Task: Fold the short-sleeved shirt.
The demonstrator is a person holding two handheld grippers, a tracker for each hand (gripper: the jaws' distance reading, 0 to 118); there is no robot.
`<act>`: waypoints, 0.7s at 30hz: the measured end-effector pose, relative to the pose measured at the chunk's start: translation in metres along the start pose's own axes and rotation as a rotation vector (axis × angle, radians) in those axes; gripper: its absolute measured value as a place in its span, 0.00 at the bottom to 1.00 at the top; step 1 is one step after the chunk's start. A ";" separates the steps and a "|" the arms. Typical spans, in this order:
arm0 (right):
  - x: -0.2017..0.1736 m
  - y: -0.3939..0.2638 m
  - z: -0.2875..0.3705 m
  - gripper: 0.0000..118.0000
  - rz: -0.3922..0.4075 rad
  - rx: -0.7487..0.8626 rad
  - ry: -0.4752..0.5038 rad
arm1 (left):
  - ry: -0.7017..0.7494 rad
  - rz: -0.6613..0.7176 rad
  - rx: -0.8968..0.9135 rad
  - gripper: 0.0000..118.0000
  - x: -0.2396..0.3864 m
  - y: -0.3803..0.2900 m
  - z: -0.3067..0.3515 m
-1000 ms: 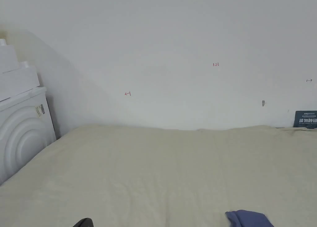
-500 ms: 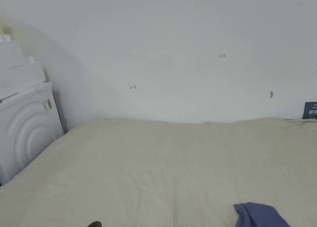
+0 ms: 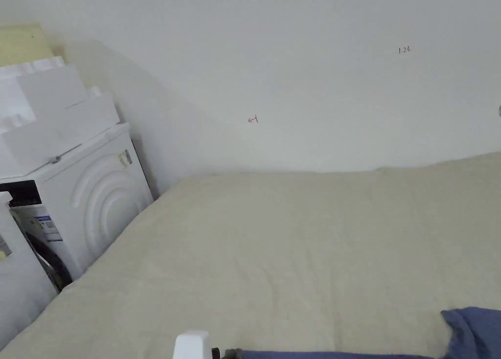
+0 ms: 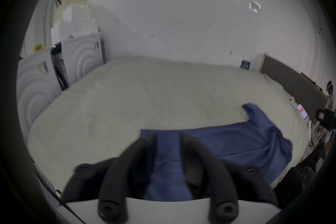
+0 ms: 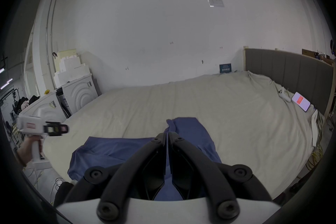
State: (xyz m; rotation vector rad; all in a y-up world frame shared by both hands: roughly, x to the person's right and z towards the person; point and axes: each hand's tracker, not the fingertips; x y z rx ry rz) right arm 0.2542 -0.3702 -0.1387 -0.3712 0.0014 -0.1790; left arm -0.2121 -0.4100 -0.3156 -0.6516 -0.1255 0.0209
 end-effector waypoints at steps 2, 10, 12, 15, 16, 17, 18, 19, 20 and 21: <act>0.005 -0.005 -0.007 0.02 -0.002 -0.030 -0.005 | 0.017 -0.009 -0.112 0.51 -0.009 0.001 -0.050; 0.023 -0.014 -0.023 0.02 0.007 -0.144 -0.052 | 0.054 -0.010 -0.271 0.59 -0.038 -0.004 -0.156; 0.028 -0.015 -0.026 0.02 -0.008 -0.164 -0.061 | 0.056 0.012 -0.264 0.61 -0.036 -0.005 -0.160; 0.035 -0.019 -0.031 0.02 -0.036 -0.187 -0.067 | 0.042 -0.031 -0.271 0.64 -0.027 -0.006 -0.160; 0.036 -0.020 -0.031 0.02 -0.041 -0.190 -0.073 | 0.038 -0.051 -0.258 0.63 -0.026 -0.007 -0.160; 0.038 -0.021 -0.032 0.02 -0.049 -0.196 -0.079 | 0.048 -0.053 -0.256 0.60 -0.024 -0.009 -0.158; 0.039 -0.022 -0.033 0.02 -0.059 -0.201 -0.079 | 0.066 -0.057 -0.252 0.52 -0.021 -0.011 -0.156; 0.041 -0.023 -0.034 0.02 -0.070 -0.204 -0.078 | 0.082 -0.088 -0.241 0.44 -0.015 -0.013 -0.152; 0.040 -0.024 -0.035 0.03 -0.076 -0.205 -0.077 | 0.075 -0.115 -0.222 0.36 -0.009 -0.015 -0.149; 0.040 -0.024 -0.036 0.04 -0.079 -0.208 -0.079 | 0.076 -0.134 -0.214 0.25 -0.001 -0.019 -0.149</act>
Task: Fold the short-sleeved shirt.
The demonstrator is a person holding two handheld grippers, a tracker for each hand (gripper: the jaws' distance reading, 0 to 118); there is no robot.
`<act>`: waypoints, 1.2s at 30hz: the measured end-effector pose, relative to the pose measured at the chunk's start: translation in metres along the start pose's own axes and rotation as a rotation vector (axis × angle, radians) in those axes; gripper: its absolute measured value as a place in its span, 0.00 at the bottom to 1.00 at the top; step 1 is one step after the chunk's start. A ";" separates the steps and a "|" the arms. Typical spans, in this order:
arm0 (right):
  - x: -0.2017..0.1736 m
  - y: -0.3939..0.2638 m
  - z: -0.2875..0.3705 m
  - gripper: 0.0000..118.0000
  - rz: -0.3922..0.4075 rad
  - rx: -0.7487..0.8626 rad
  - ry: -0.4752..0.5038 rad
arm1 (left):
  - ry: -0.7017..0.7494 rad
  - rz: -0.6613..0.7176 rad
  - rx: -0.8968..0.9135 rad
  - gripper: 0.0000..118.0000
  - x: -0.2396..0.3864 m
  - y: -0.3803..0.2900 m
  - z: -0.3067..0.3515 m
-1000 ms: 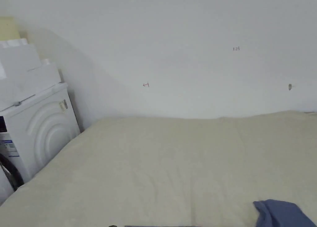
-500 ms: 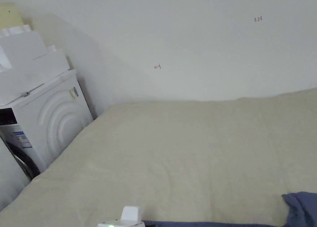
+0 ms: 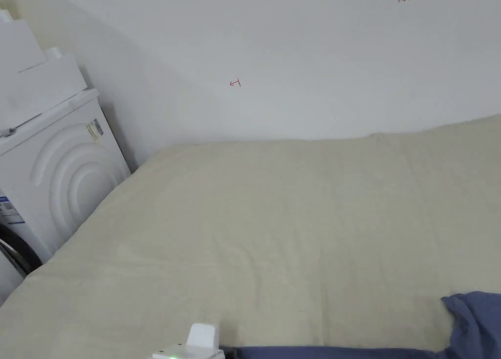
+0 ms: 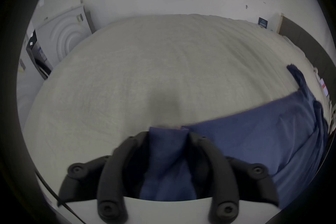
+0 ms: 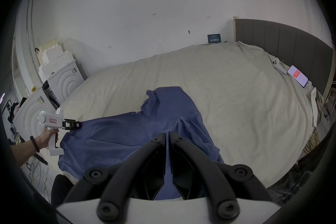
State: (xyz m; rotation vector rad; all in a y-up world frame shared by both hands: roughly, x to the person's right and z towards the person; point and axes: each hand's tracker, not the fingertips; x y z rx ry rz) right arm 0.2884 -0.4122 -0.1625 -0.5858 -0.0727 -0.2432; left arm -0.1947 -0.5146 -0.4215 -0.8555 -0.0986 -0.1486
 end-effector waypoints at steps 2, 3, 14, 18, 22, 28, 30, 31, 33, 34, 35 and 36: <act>0.000 0.001 -0.002 0.06 -0.003 -0.007 -0.003 | 0.027 -0.082 0.013 0.16 0.013 -0.004 0.000; 0.000 0.003 -0.003 0.08 -0.002 -0.009 -0.005 | 0.045 -0.096 0.010 0.15 0.020 -0.005 -0.003; 0.049 0.092 -0.133 0.72 0.055 -0.167 -0.063 | 0.044 -0.074 -0.140 0.15 0.022 0.016 -0.017; 0.063 0.107 -0.224 0.71 0.099 -0.411 -0.108 | 0.040 -0.076 -0.146 0.15 0.018 0.017 -0.018; 0.058 0.097 -0.265 0.70 0.154 -0.490 -0.097 | 0.027 -0.045 -0.143 0.15 0.014 0.019 -0.016; 0.034 0.077 -0.266 0.40 0.254 -0.512 -0.124 | 0.034 -0.046 -0.121 0.15 0.014 0.015 -0.015; 0.032 0.080 -0.265 0.15 0.250 -0.507 -0.104 | 0.039 -0.040 -0.118 0.15 0.015 0.015 -0.014; 0.030 0.081 -0.261 0.02 0.261 -0.497 -0.106 | 0.037 -0.021 -0.114 0.15 0.013 0.017 -0.011; 0.035 0.084 -0.260 0.02 0.254 -0.494 -0.079 | -0.013 0.089 -0.120 0.12 0.000 0.026 0.000; 0.037 0.086 -0.257 0.02 0.235 -0.489 -0.076 | -0.051 0.151 -0.107 0.07 -0.009 0.030 0.007; 0.039 0.087 -0.252 0.02 0.221 -0.479 -0.057 | -0.099 0.209 -0.083 0.07 -0.018 0.032 0.015; 0.042 0.089 -0.245 0.02 0.210 -0.439 -0.034 | -0.123 0.233 -0.028 0.07 -0.024 0.032 0.026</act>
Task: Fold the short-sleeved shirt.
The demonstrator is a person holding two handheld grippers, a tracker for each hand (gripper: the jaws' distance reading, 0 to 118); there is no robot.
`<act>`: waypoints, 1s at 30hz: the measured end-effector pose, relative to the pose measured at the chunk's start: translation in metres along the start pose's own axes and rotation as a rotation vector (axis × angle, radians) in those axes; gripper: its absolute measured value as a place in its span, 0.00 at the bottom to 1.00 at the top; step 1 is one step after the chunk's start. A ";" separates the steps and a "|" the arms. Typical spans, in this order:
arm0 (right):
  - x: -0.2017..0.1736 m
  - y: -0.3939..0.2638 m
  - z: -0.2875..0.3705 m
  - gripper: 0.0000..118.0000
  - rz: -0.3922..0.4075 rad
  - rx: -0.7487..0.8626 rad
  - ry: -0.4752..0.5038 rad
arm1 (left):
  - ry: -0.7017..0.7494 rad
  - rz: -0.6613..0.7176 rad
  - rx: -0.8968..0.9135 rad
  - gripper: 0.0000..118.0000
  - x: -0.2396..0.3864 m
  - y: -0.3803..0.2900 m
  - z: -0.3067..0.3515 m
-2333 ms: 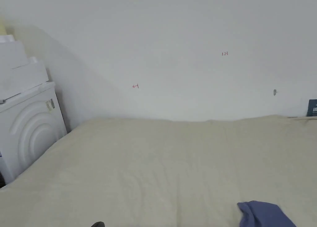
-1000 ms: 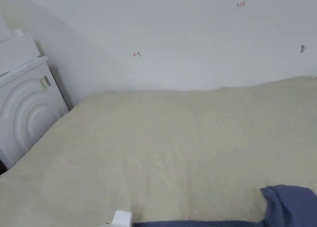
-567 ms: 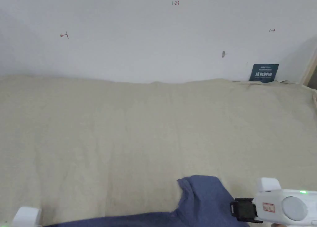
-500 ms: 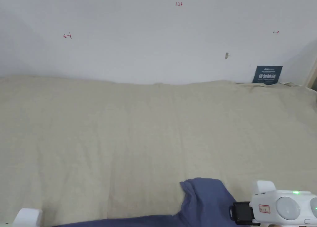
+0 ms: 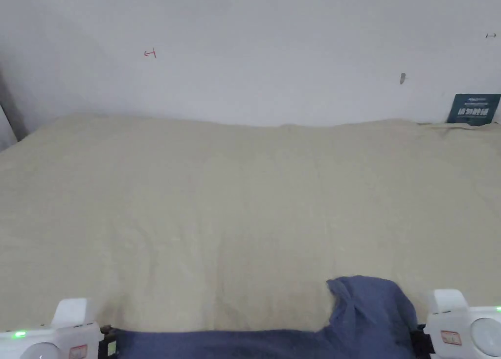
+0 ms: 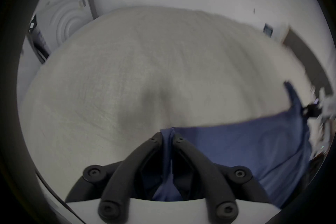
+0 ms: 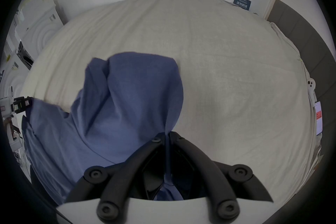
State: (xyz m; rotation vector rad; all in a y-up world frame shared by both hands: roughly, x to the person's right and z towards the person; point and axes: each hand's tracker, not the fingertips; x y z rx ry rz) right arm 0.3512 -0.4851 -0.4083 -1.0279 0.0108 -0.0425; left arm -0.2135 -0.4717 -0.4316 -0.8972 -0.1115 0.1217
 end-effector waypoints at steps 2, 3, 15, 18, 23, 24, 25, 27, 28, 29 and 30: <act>0.008 -0.006 0.019 0.02 -0.029 0.067 0.045 | -0.071 -0.067 0.070 0.07 -0.005 0.001 0.024; 0.012 -0.012 0.033 0.01 -0.051 0.122 0.094 | -0.105 -0.068 0.071 0.07 -0.009 0.001 0.037; 0.013 -0.150 0.172 0.01 -0.197 0.255 0.220 | -0.375 -0.002 0.126 0.06 -0.063 -0.120 0.160; 0.016 -0.186 0.176 0.01 -0.257 0.226 0.223 | -0.377 -0.003 0.101 0.06 -0.070 -0.155 0.166; 0.015 -0.219 0.146 0.01 -0.324 0.158 0.207 | -0.375 -0.002 0.014 0.06 -0.073 -0.189 0.150; 0.015 -0.223 0.143 0.01 -0.334 0.151 0.217 | -0.357 0.000 0.012 0.06 -0.073 -0.192 0.147; 0.014 -0.226 0.143 0.01 -0.341 0.156 0.201 | -0.358 0.004 0.002 0.06 -0.076 -0.195 0.144; 0.020 -0.232 0.141 0.01 -0.336 0.148 0.199 | -0.353 0.018 -0.006 0.06 -0.076 -0.197 0.142; 0.021 -0.233 0.141 0.01 -0.335 0.147 0.194 | -0.353 0.020 -0.010 0.06 -0.077 -0.198 0.141; 0.022 -0.233 0.141 0.01 -0.331 0.143 0.195 | -0.342 0.018 -0.007 0.06 -0.079 -0.199 0.139; 0.022 -0.234 0.141 0.01 -0.333 0.140 0.192 | -0.335 0.019 -0.015 0.06 -0.080 -0.198 0.136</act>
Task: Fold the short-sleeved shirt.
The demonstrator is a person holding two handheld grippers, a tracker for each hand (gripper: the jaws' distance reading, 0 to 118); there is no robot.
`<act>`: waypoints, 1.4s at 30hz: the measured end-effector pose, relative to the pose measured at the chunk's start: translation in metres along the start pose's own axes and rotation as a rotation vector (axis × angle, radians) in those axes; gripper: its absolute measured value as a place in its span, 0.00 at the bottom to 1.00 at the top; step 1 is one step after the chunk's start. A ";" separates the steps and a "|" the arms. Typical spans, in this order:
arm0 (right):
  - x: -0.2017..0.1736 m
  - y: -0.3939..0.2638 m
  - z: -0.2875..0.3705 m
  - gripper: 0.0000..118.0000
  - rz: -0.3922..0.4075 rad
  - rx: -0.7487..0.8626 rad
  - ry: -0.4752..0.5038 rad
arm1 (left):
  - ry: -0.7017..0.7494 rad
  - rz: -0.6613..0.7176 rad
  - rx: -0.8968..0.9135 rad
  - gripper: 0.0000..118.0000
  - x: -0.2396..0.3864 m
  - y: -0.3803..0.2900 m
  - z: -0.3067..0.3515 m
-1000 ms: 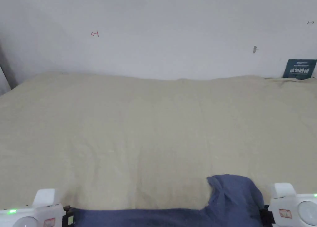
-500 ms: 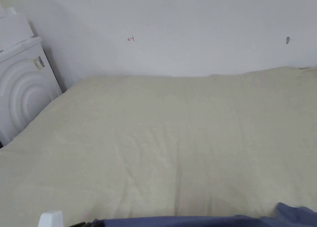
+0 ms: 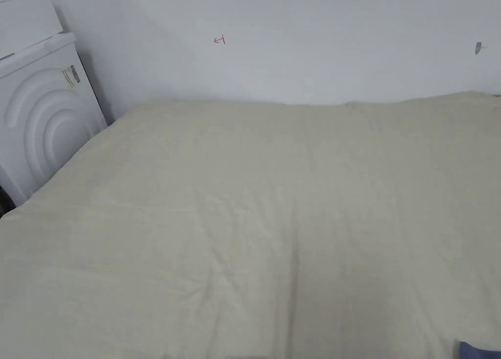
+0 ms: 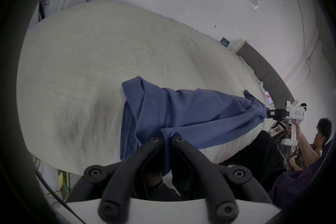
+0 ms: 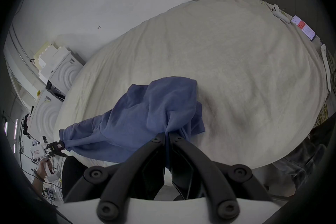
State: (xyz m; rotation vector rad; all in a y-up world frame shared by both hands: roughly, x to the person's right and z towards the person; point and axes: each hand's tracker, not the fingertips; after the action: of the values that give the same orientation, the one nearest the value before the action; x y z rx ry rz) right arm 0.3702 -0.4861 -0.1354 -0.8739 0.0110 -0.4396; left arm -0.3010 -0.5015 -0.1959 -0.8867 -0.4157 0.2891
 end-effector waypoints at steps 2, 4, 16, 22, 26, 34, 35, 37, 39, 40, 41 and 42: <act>0.003 0.001 -0.005 0.01 0.008 -0.019 -0.016 | 0.014 0.000 0.000 0.06 -0.001 -0.001 -0.005; 0.002 0.000 -0.012 0.01 0.069 -0.013 -0.073 | 0.018 0.006 -0.011 0.06 -0.001 0.000 -0.009; -0.067 0.005 0.095 0.61 0.446 0.474 -0.239 | 0.241 -0.127 0.368 0.73 0.051 0.041 0.113; -0.123 0.033 0.108 0.65 0.416 0.607 -0.063 | 0.200 -0.274 0.605 0.75 0.153 0.078 0.124; -0.153 0.040 0.102 0.65 0.348 0.624 0.021 | 0.171 -0.297 0.660 0.75 0.195 0.087 0.106; -0.179 0.029 0.086 0.64 0.358 0.564 -0.003 | 0.164 -0.292 0.623 0.64 0.217 0.079 0.076; -0.179 0.027 0.085 0.61 0.362 0.559 -0.002 | 0.167 -0.286 0.616 0.59 0.217 0.078 0.075; -0.181 0.022 0.084 0.42 0.369 0.557 -0.015 | 0.166 -0.299 0.608 0.37 0.217 0.075 0.074; -0.183 0.018 0.083 0.23 0.386 0.556 -0.062 | 0.175 -0.304 0.597 0.22 0.216 0.074 0.074; -0.184 0.016 0.083 0.14 0.394 0.558 -0.068 | 0.170 -0.305 0.597 0.11 0.214 0.073 0.075; -0.183 0.013 0.085 0.11 0.398 0.566 -0.054 | 0.170 -0.298 0.589 0.04 0.213 0.073 0.076; -0.183 0.013 0.085 0.07 0.395 0.563 -0.039 | 0.173 -0.289 0.587 0.00 0.211 0.072 0.076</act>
State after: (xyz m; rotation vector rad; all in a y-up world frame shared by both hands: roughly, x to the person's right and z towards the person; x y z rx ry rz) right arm 0.2238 -0.3467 -0.1208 -0.3105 0.0219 -0.0427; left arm -0.1554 -0.3193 -0.1622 -0.2671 -0.2694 0.0560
